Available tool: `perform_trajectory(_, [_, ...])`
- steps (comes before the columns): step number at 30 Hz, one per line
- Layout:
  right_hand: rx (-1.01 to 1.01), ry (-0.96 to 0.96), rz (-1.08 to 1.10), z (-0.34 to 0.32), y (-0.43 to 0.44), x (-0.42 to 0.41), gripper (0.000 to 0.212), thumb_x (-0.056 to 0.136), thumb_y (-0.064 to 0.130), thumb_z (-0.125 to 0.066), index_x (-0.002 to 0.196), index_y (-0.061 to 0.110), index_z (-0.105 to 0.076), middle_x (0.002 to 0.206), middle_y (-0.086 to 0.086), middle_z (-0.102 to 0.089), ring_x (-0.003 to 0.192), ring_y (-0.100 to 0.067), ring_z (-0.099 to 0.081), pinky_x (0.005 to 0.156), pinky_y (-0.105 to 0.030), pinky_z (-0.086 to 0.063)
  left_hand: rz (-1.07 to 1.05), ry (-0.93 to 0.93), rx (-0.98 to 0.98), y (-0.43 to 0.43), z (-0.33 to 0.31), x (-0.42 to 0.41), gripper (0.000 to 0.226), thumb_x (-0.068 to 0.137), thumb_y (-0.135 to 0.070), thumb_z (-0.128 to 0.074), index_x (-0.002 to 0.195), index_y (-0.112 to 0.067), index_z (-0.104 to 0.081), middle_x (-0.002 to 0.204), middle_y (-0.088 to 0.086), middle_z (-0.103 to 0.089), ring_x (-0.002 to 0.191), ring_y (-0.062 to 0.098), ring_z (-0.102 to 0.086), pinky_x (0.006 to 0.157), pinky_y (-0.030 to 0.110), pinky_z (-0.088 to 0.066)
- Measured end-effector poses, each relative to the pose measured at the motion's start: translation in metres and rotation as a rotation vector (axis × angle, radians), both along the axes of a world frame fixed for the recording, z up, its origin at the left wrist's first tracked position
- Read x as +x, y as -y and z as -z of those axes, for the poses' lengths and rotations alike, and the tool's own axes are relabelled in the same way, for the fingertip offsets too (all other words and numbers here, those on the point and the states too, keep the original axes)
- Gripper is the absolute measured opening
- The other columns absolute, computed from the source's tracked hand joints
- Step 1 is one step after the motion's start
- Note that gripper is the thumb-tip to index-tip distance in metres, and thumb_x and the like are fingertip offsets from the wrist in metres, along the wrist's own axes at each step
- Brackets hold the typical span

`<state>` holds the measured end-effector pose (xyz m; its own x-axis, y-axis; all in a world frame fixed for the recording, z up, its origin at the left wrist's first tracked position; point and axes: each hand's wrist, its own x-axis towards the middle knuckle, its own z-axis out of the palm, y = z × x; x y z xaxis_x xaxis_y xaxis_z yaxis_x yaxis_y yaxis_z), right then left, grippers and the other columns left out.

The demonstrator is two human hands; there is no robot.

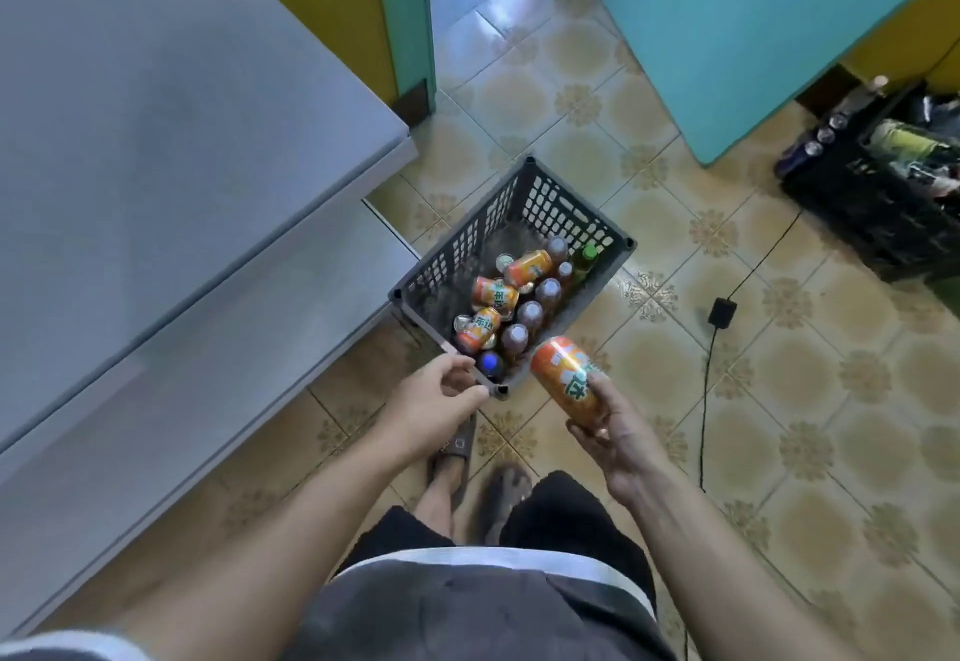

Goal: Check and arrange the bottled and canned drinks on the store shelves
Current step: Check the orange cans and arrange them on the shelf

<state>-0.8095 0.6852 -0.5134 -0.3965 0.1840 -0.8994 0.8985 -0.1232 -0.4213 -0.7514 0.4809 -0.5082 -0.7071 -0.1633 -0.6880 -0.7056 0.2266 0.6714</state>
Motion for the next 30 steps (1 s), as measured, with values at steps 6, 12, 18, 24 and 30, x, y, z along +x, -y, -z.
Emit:
perform_trajectory(6, [0.258, -0.112, -0.399, 0.096, -0.016, -0.08, 0.063, 0.084, 0.029, -0.081, 0.132, 0.017, -0.041, 0.123, -0.009, -0.053, 0.086, -0.017, -0.061, 0.07, -0.03, -0.056, -0.046, 0.153, -0.05, -0.024, 0.071, -0.047, 0.038, 0.092, -0.03, -0.065, 0.129, -0.026, -0.059, 0.11, -0.012, -0.064, 0.108, 0.01, -0.062, 0.101, 0.037, -0.049])
perform_trajectory(12, [0.442, -0.22, -1.068, 0.215, 0.0, -0.146, 0.072, 0.066, 0.052, -0.084, 0.125, 0.029, -0.049, 0.122, -0.008, -0.061, 0.106, -0.028, -0.063, 0.09, -0.051, -0.055, -0.225, 0.271, -0.091, -0.044, 0.168, -0.085, 0.02, 0.091, -0.029, -0.066, 0.109, -0.033, -0.057, 0.104, -0.01, -0.063, 0.11, 0.016, -0.062, 0.103, 0.037, -0.046])
perform_trajectory(18, [0.519, -0.359, -1.696, 0.32, 0.023, -0.172, 0.068, 0.084, 0.047, -0.075, 0.141, 0.025, -0.045, 0.133, -0.011, -0.048, 0.116, -0.034, -0.057, 0.091, -0.042, -0.048, -0.27, 0.342, -0.106, -0.056, 0.267, -0.102, 0.03, 0.093, -0.029, -0.065, 0.122, -0.023, -0.061, 0.093, -0.016, -0.06, 0.111, 0.021, -0.061, 0.103, 0.039, -0.047])
perform_trajectory(24, [0.48, -0.567, -2.006, 0.391, 0.039, -0.17, 0.061, 0.088, 0.043, -0.069, 0.14, 0.024, -0.044, 0.125, -0.013, -0.046, 0.114, -0.039, -0.052, 0.077, -0.042, -0.044, -0.21, 0.369, -0.143, -0.051, 0.323, -0.119, 0.038, 0.096, -0.035, -0.061, 0.132, -0.024, -0.057, 0.108, -0.011, -0.061, 0.117, 0.017, -0.058, 0.106, 0.037, -0.044])
perform_trajectory(30, [0.55, -0.577, -2.179, 0.414, 0.034, -0.172, 0.06, 0.091, 0.031, -0.068, 0.143, 0.023, -0.039, 0.132, -0.012, -0.043, 0.115, -0.037, -0.052, 0.077, -0.042, -0.041, -0.171, 0.417, -0.195, -0.052, 0.334, -0.122, 0.038, 0.096, -0.04, -0.058, 0.132, -0.03, -0.056, 0.119, -0.013, -0.062, 0.12, 0.017, -0.056, 0.104, 0.035, -0.044])
